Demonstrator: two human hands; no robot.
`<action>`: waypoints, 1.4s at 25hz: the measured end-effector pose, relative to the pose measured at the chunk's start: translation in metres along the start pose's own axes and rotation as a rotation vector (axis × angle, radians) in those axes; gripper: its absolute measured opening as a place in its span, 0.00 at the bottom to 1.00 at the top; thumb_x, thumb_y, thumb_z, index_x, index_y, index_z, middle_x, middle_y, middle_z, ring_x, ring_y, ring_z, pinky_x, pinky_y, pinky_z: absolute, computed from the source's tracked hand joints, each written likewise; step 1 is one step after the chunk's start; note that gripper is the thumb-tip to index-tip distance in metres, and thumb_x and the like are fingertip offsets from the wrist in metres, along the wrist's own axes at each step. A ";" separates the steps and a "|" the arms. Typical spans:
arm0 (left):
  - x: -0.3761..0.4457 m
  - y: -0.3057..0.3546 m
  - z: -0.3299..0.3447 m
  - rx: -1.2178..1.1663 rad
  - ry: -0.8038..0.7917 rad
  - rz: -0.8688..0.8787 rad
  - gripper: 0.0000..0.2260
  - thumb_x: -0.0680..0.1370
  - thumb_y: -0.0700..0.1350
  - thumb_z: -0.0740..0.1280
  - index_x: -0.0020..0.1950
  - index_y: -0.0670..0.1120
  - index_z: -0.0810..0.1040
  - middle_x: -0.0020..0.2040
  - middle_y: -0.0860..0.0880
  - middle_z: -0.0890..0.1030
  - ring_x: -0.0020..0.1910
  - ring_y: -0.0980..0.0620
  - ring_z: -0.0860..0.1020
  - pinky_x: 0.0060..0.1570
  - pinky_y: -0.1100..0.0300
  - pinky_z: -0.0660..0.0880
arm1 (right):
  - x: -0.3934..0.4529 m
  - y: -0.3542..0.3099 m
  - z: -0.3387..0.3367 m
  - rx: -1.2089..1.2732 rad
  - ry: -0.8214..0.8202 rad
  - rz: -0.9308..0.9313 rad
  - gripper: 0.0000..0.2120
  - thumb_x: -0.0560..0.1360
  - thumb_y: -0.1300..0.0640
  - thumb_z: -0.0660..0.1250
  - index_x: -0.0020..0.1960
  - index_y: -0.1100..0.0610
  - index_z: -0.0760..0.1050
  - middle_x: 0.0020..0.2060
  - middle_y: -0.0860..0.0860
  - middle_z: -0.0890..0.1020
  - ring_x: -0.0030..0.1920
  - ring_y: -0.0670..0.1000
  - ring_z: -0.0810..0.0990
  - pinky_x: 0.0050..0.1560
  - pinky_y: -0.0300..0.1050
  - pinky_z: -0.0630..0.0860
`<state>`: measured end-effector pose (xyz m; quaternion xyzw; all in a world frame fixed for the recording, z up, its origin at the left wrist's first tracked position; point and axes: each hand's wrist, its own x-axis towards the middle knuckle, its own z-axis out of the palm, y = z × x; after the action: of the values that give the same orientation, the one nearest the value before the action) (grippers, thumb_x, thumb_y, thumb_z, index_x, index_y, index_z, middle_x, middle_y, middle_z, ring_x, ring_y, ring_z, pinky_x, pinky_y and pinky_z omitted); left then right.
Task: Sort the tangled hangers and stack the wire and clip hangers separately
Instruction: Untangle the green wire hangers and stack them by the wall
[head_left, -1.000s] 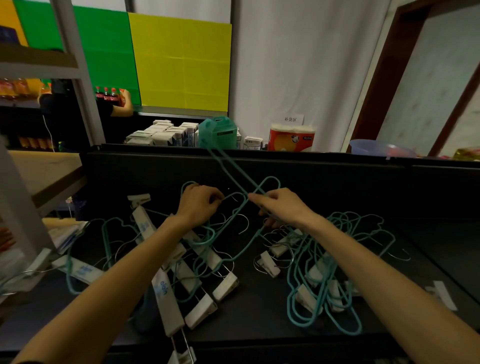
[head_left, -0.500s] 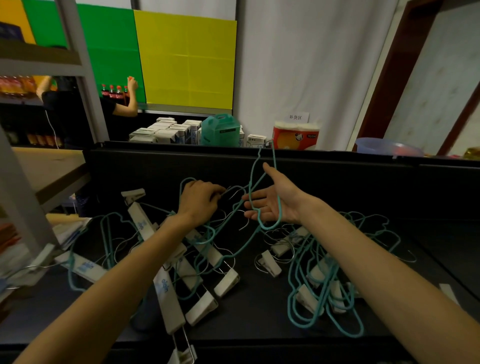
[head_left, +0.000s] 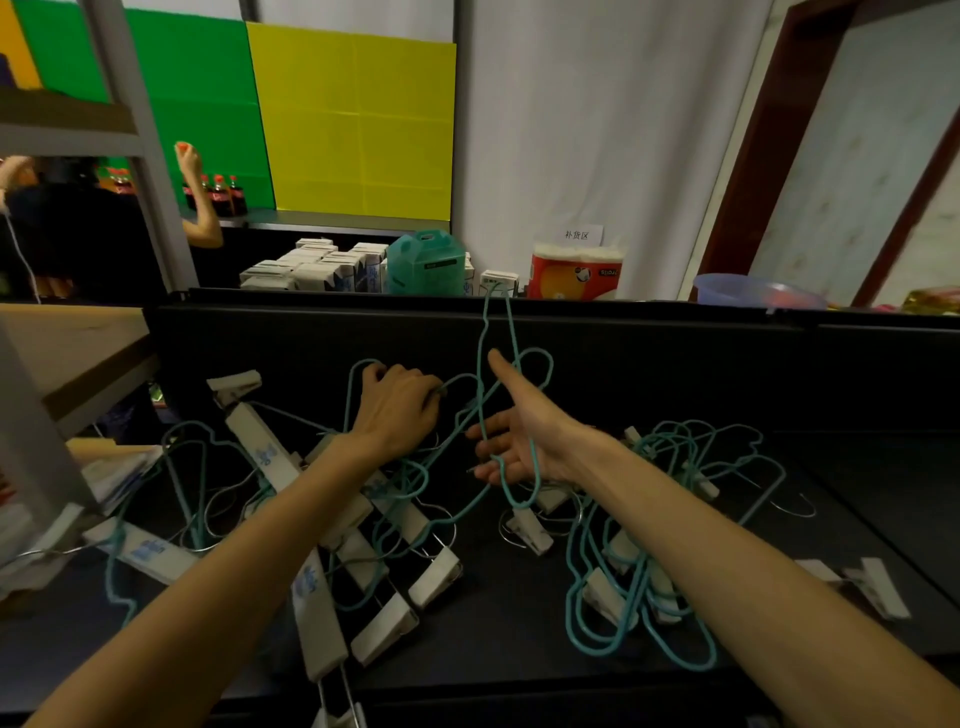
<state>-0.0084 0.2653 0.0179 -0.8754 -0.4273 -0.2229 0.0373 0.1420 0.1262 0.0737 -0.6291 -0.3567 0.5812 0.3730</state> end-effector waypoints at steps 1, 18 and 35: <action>0.000 0.000 0.000 -0.012 0.030 -0.003 0.11 0.82 0.49 0.60 0.59 0.53 0.81 0.52 0.51 0.82 0.56 0.46 0.76 0.62 0.46 0.61 | -0.003 0.000 -0.001 0.032 -0.022 -0.014 0.51 0.68 0.19 0.55 0.63 0.67 0.73 0.50 0.61 0.78 0.34 0.57 0.83 0.33 0.46 0.80; 0.003 0.004 0.002 -0.049 -0.054 0.070 0.13 0.84 0.50 0.57 0.60 0.53 0.81 0.52 0.52 0.83 0.57 0.47 0.76 0.66 0.45 0.60 | -0.018 -0.017 -0.015 0.123 -0.035 -0.036 0.46 0.78 0.26 0.45 0.70 0.66 0.68 0.54 0.65 0.81 0.40 0.63 0.87 0.31 0.48 0.83; 0.012 0.023 -0.002 0.359 -0.296 0.161 0.07 0.81 0.47 0.62 0.55 0.49 0.77 0.53 0.48 0.80 0.58 0.45 0.76 0.62 0.41 0.66 | -0.008 0.010 0.018 0.027 0.002 -0.153 0.35 0.80 0.34 0.56 0.77 0.58 0.60 0.51 0.62 0.84 0.39 0.61 0.86 0.32 0.48 0.82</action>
<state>0.0143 0.2590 0.0273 -0.9090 -0.3899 -0.0091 0.1469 0.1236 0.1152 0.0680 -0.5955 -0.3954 0.5552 0.4251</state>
